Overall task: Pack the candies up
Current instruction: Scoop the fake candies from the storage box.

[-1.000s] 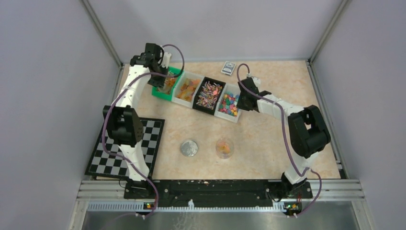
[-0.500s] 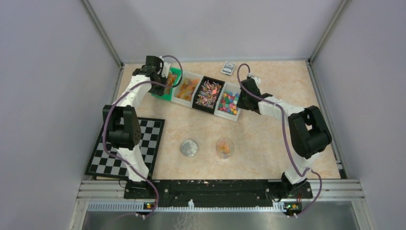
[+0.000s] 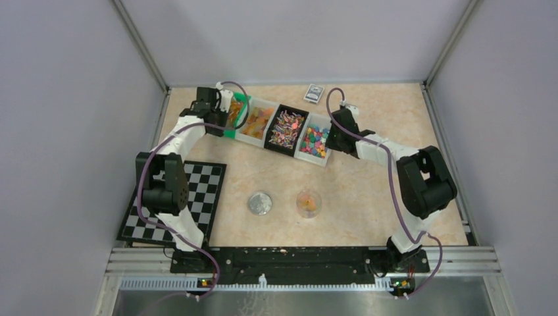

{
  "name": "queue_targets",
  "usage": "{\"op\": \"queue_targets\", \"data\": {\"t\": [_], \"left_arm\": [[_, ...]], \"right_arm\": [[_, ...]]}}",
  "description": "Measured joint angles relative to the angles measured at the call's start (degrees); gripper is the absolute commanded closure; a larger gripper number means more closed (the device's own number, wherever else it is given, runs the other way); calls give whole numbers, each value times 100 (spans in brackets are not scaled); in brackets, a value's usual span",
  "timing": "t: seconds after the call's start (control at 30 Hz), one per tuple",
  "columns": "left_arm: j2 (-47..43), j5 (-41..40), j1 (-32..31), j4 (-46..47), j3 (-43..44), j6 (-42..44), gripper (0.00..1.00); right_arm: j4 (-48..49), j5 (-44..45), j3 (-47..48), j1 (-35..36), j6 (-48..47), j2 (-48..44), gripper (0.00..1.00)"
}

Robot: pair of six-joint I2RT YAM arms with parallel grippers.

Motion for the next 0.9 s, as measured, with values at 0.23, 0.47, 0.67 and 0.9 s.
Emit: {"op": "queue_targets", "data": {"t": [0.23,0.47,0.67,0.9], "left_arm": [[-297,81,15,654,-595,20,100],[-448,181,37,1064,-929,33,100],[-520,199,46,1333,-1137,46,100],[-765,267,46,2092,-1779,46,100]], "right_arm": [[125,-24,-81,-4,-2,-28,100],[175,-55,-105,-15,-2,-37,100],[284,-79,-181,-22,-4,-74,100],[369,-83,-243,-22,-28,-96,100]]}}
